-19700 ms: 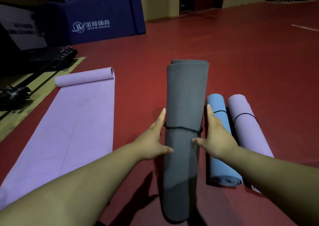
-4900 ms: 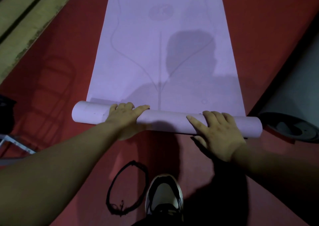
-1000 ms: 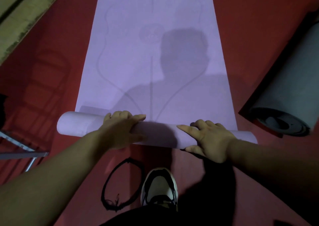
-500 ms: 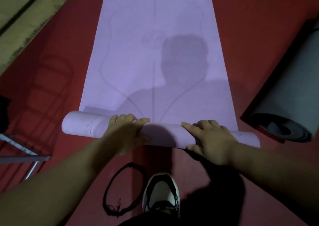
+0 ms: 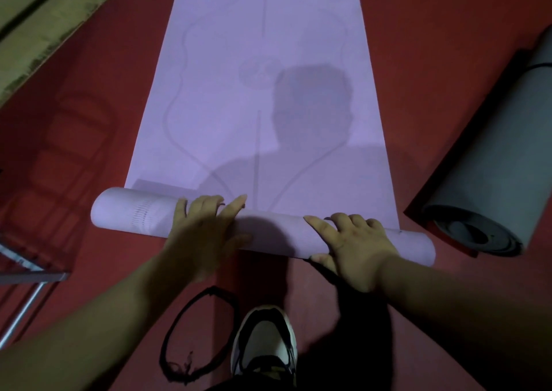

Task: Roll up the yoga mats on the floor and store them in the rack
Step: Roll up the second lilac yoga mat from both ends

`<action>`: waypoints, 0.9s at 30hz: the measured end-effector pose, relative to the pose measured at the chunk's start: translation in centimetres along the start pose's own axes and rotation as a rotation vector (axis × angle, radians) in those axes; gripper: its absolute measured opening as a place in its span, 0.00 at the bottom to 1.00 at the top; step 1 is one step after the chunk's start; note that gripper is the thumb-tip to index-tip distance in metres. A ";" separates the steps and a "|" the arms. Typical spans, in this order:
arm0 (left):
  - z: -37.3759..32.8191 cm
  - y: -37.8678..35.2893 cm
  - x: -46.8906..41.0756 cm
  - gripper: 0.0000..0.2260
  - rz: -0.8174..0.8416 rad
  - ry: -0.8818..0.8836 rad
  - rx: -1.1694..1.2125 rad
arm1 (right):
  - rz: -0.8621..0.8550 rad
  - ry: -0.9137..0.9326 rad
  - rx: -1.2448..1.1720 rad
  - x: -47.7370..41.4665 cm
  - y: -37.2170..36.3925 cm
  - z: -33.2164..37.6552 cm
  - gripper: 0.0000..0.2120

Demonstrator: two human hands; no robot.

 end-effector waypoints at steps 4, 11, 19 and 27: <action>-0.7 -0.9 2.0 0.36 -0.097 -0.003 0.032 | 0.003 0.013 0.010 0.1 0.0 -0.1 0.41; -0.5 -0.5 -0.5 0.37 0.003 0.047 0.034 | 0.040 -0.013 -0.051 -0.5 0.9 -0.9 0.37; -0.1 -0.3 -2.2 0.42 0.092 0.046 0.027 | -0.145 -0.158 0.051 1.6 -1.1 0.8 0.37; -0.2 -0.1 -1.6 0.40 -0.012 0.099 0.010 | -0.136 -0.123 0.058 0.7 -0.3 -0.5 0.44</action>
Point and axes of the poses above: each hand's wrist, its own x-axis away from the middle knuckle, its own y-axis out of the back of the hand, z = x × y, the point moved 7 cm from there along -x, towards the middle knuckle, and after that the axes turned 13 degrees about y, right-handed, at the moved point
